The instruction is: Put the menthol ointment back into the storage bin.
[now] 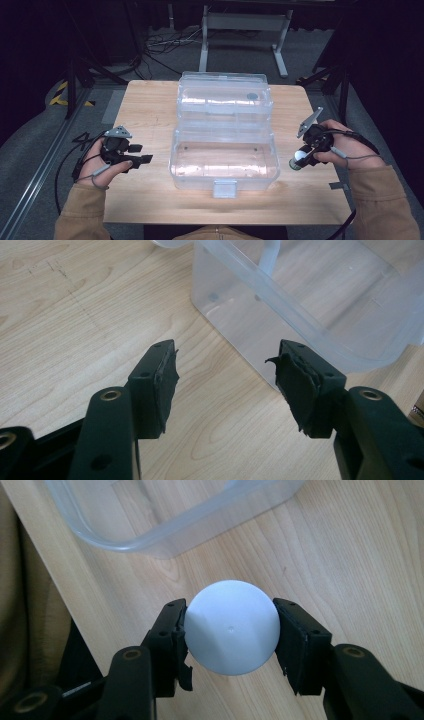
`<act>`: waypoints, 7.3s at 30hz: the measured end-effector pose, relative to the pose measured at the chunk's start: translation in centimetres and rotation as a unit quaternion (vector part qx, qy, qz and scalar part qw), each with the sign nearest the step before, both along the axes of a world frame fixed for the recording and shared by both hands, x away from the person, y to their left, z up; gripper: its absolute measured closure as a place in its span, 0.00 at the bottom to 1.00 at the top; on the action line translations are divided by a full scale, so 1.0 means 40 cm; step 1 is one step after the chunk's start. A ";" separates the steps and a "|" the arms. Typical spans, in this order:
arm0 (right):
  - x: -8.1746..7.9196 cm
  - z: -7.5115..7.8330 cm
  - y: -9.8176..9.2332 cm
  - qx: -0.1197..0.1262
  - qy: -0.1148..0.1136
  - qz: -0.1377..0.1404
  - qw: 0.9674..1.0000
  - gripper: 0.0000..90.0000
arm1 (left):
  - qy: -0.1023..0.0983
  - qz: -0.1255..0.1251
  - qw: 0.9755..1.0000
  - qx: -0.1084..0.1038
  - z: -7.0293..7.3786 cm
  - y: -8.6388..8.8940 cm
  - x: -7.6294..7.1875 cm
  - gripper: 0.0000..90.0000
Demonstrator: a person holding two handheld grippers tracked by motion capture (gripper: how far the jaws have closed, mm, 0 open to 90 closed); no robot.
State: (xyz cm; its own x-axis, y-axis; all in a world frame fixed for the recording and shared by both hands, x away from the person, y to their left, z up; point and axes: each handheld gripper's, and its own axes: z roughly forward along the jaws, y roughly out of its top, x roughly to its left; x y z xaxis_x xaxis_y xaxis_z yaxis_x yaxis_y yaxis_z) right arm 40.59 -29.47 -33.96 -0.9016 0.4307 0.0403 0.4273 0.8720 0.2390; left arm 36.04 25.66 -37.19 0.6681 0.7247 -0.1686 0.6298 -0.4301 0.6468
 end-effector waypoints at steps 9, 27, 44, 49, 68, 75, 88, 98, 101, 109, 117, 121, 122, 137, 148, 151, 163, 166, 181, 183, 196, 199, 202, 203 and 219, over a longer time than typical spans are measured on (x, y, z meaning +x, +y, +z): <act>-0.009 0.038 0.021 0.002 -0.005 0.029 1.000 0.56 | 0.000 0.000 1.000 0.000 -0.001 0.000 0.001 0.47; -0.027 0.086 0.073 -0.005 -0.014 0.089 0.996 0.56 | 0.000 -0.001 1.000 0.000 -0.002 0.001 0.001 0.46; -0.025 0.094 0.135 0.002 -0.013 0.122 0.992 0.56 | 0.002 -0.002 1.000 0.000 -0.004 0.001 0.003 0.46; -0.025 0.094 0.149 0.004 -0.013 0.130 0.991 0.56 | 0.003 -0.002 1.000 0.000 -0.005 0.001 0.003 0.46; -0.013 0.066 0.195 0.003 -0.002 0.150 0.989 0.56 | 0.004 0.001 1.000 -0.002 -0.006 0.004 0.003 0.46; -0.007 0.048 0.204 0.002 0.001 0.150 0.989 0.56 | 0.003 0.000 1.000 -0.001 -0.005 0.006 0.003 0.46; -0.003 0.013 0.217 -0.003 0.008 0.159 0.987 0.56 | 0.003 0.002 1.000 -0.001 -0.006 0.008 0.004 0.46; 0.000 -0.015 0.230 -0.007 0.013 0.171 0.985 0.56 | 0.002 0.002 1.000 -0.001 -0.007 0.009 0.005 0.46; -0.001 -0.024 0.234 -0.009 0.015 0.169 0.986 0.56 | 0.004 0.002 1.000 -0.002 -0.007 0.010 0.005 0.46; 0.002 -0.044 0.241 -0.017 0.020 0.171 0.985 0.56 | 0.004 0.003 1.000 -0.001 -0.008 0.010 0.005 0.46; 0.005 -0.063 0.247 -0.025 0.021 0.175 0.984 0.56 | 0.007 0.003 1.000 -0.002 -0.009 0.011 0.005 0.46; 0.004 -0.071 0.250 -0.032 0.025 0.172 0.984 0.56 | 0.007 0.002 1.000 -0.002 -0.010 0.011 0.005 0.46; 0.005 -0.073 0.250 -0.032 0.026 0.173 0.984 0.56 | 0.006 0.002 1.000 -0.002 -0.010 0.011 0.006 0.46; 0.007 -0.106 0.264 -0.044 0.032 0.175 0.983 0.56 | 0.006 0.002 1.000 0.000 -0.013 0.012 0.008 0.46; 0.010 -0.130 0.271 -0.053 0.039 0.180 0.982 0.56 | 0.011 0.003 1.000 -0.001 -0.015 0.012 0.007 0.46; 0.011 -0.135 0.273 -0.056 0.039 0.180 0.981 0.56 | 0.011 0.003 1.000 -0.001 -0.015 0.012 0.008 0.46; 0.017 -0.157 0.280 -0.065 0.048 0.179 0.981 0.56 | 0.014 0.001 1.000 -0.001 -0.018 0.012 0.009 0.45; 0.019 -0.161 0.281 -0.068 0.049 0.181 0.980 0.56 | 0.015 -0.001 1.000 0.000 -0.019 0.013 0.010 0.45; 0.015 -0.168 0.284 -0.077 0.044 0.181 0.979 0.56 | 0.014 0.001 1.000 0.001 -0.021 0.013 0.011 0.45; 0.013 -0.169 0.285 -0.083 0.041 0.180 0.979 0.56 | 0.016 0.001 1.000 0.001 -0.021 0.013 0.011 0.45; 0.013 -0.170 0.290 -0.093 0.046 0.179 0.978 0.55 | 0.015 0.001 1.000 0.001 -0.020 0.013 0.010 0.44; 0.013 -0.169 0.290 -0.092 0.046 0.180 0.978 0.55 | 0.015 0.001 1.000 0.001 -0.020 0.013 0.010 0.44; 0.014 -0.169 0.289 -0.089 0.046 0.182 0.978 0.54 | 0.015 -0.001 1.000 0.000 -0.020 0.013 0.010 0.44; 0.014 -0.168 0.288 -0.086 0.045 0.181 0.979 0.53 | 0.015 -0.002 1.000 0.000 -0.019 0.012 0.010 0.44; -0.005 -0.096 0.250 -0.014 0.018 0.157 0.987 0.48 | 0.010 -0.020 1.000 -0.001 -0.012 -0.016 0.020 0.44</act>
State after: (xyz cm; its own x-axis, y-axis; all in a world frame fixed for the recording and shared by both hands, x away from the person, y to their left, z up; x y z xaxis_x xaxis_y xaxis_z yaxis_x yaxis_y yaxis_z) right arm 40.41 -19.47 -37.80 -0.9891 0.1313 0.0673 0.1424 0.9689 0.2023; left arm 36.84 25.01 -37.68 0.6931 0.6968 -0.1846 0.6254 -0.4539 0.6347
